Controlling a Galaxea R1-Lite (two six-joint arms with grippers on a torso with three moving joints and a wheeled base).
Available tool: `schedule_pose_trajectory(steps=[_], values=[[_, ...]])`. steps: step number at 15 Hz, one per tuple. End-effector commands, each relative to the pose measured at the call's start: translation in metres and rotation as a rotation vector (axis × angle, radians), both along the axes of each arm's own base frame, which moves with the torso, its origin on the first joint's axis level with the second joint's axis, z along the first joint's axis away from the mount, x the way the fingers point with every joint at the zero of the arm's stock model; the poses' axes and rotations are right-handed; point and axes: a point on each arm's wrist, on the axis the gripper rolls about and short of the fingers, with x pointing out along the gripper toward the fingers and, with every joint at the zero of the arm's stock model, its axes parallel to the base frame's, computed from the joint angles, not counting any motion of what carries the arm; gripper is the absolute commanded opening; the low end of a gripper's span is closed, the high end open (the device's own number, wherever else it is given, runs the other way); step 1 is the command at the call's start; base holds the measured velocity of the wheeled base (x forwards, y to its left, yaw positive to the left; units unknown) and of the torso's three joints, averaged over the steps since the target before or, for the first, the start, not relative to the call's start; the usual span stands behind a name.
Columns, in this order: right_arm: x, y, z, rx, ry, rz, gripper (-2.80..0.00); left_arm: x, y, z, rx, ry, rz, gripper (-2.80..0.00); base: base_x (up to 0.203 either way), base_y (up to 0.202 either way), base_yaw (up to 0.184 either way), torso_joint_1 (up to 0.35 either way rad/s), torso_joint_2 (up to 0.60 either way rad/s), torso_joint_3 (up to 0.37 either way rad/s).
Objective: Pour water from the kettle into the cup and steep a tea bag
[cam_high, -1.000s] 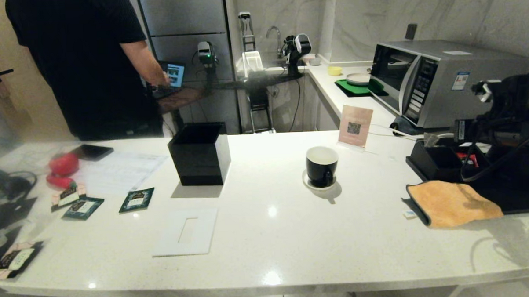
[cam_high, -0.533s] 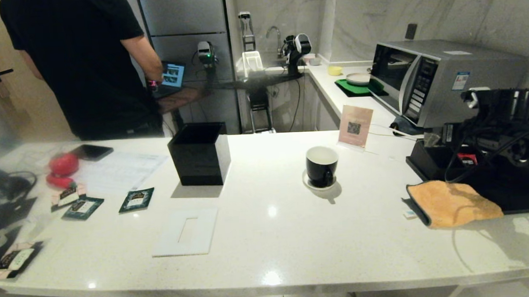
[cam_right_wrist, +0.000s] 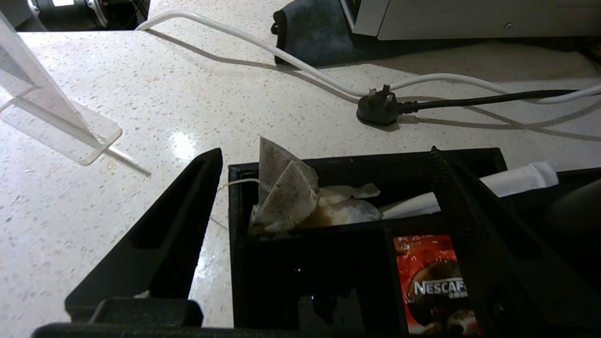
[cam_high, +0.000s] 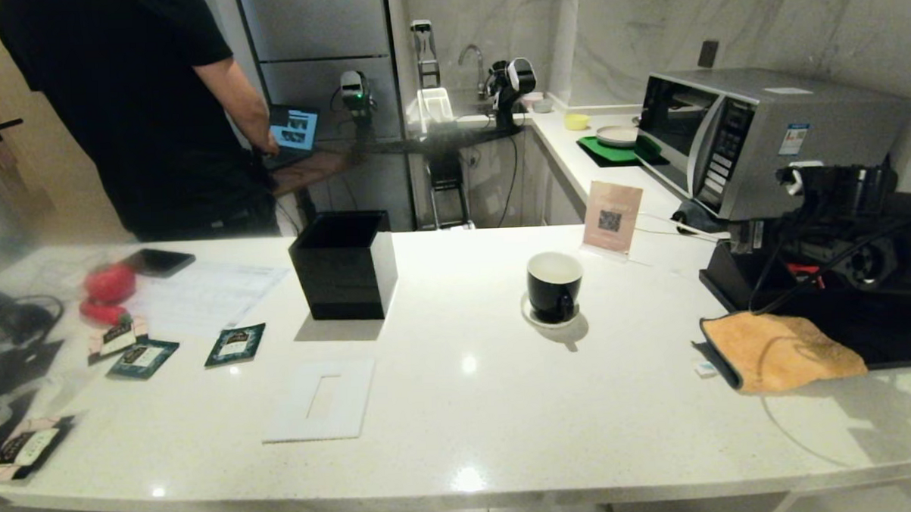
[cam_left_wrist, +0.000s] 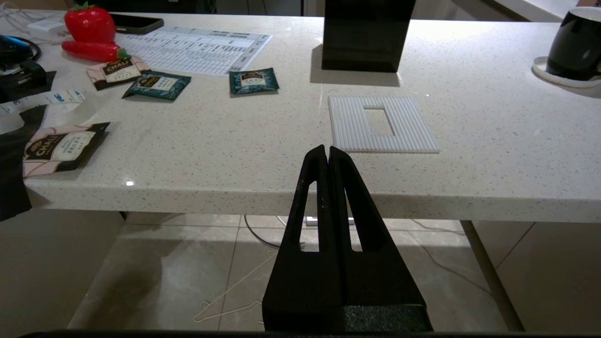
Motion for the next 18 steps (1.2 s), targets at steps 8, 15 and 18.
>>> schedule_pose_trajectory(steps=[8,15,18], values=[[0.010,-0.005,-0.023,-0.002,-0.003,-0.009,0.00,0.000,0.000,0.000,-0.002,0.001,0.001,-2.80,0.000,0.000,0.000,0.000,0.00,0.000],[0.011,-0.008,-0.027,-0.002,0.005,-0.015,0.00,0.000,0.000,0.000,-0.002,0.001,0.001,-2.80,0.000,0.000,0.000,0.000,0.00,0.000],[0.012,-0.008,-0.026,-0.006,-0.014,-0.013,-2.80,0.000,0.000,0.000,-0.001,0.000,0.001,-2.80,0.000,0.000,0.000,0.000,0.00,0.000]])
